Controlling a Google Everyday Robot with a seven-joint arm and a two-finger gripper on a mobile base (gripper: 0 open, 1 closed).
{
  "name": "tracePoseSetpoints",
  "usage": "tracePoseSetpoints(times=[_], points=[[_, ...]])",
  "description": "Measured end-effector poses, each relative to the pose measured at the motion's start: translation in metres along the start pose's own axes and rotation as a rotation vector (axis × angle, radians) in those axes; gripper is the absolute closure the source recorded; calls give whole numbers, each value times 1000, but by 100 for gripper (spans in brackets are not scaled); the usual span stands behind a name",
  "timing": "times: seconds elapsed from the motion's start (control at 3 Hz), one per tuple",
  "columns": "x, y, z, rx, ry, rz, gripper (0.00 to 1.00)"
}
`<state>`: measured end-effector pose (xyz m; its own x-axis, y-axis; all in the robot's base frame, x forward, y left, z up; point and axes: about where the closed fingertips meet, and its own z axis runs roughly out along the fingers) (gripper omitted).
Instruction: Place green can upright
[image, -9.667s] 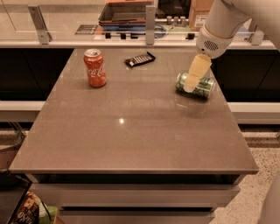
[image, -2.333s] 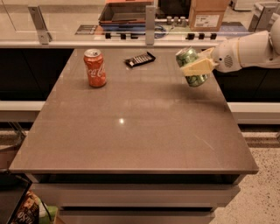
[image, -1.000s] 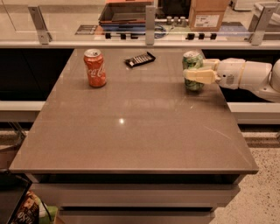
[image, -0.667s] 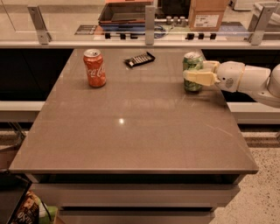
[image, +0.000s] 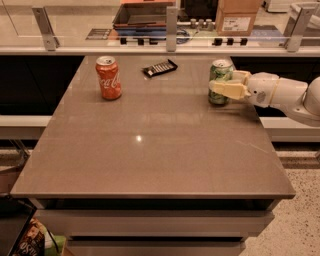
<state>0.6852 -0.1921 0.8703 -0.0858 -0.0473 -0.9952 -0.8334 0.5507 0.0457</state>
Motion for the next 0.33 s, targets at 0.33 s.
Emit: tracePoseSetpoints(times=[0.33], points=[[0,1,3,-5,0,0,59]])
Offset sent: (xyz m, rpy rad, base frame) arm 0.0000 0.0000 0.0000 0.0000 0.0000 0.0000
